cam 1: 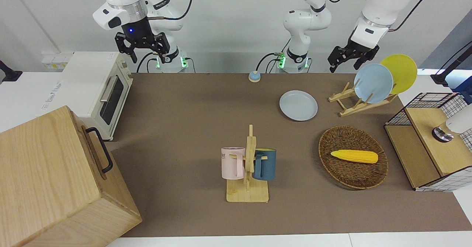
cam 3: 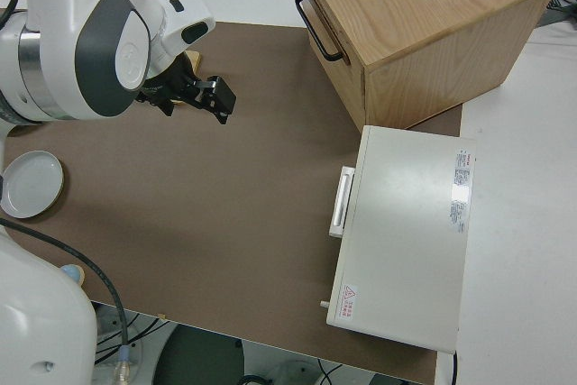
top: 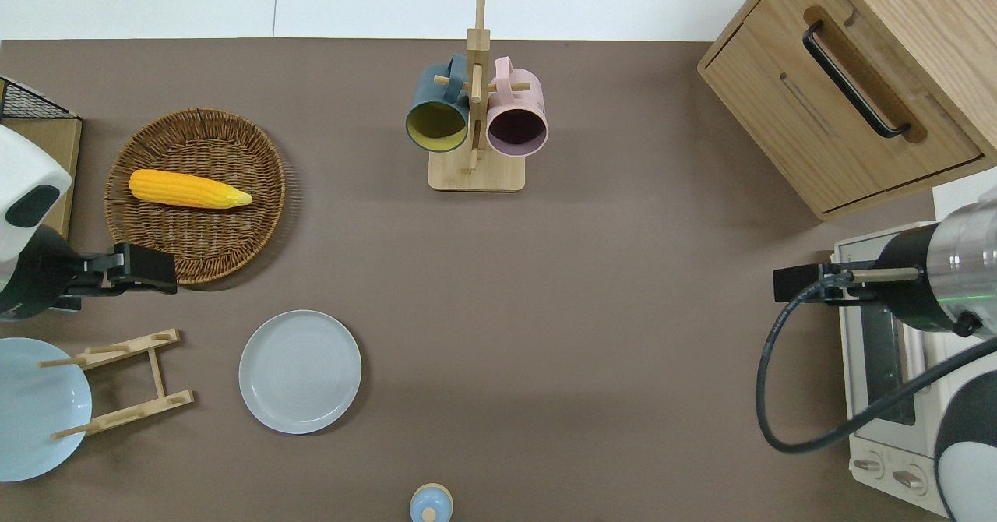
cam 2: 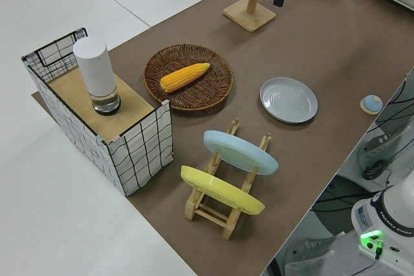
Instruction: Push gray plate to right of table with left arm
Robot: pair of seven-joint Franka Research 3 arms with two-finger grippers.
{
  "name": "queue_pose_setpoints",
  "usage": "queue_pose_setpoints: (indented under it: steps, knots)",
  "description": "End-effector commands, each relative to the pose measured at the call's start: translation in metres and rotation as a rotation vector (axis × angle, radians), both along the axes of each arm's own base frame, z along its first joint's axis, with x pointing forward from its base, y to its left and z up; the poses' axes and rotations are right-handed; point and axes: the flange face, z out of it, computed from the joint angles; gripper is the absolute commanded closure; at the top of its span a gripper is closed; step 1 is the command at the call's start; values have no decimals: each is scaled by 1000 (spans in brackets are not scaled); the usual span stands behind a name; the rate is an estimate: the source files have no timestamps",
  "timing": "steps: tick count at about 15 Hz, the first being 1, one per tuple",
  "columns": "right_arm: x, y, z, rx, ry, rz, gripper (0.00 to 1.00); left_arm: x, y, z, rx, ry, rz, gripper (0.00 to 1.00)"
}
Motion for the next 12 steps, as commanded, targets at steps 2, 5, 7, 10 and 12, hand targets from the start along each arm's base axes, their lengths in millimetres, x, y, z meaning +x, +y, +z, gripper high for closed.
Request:
queue_pose_setpoints:
  steps: [2, 5, 7, 10, 12]
  knots:
    - [-8, 0, 0, 9, 3, -21, 5, -4, -5, 6, 14, -5, -25, 9]
    - [-8, 0, 0, 9, 3, -21, 5, -4, -12, 6, 13, -9, -37, 9]
    - [-8, 0, 0, 9, 3, -21, 5, -4, -14, 5, 7, -9, -38, 9]
    - [-8, 0, 0, 9, 3, -21, 5, -3, -14, 6, 4, -21, -38, 9]
    - [-8, 0, 0, 9, 3, -22, 5, -3, -13, 5, 5, -19, -37, 9]
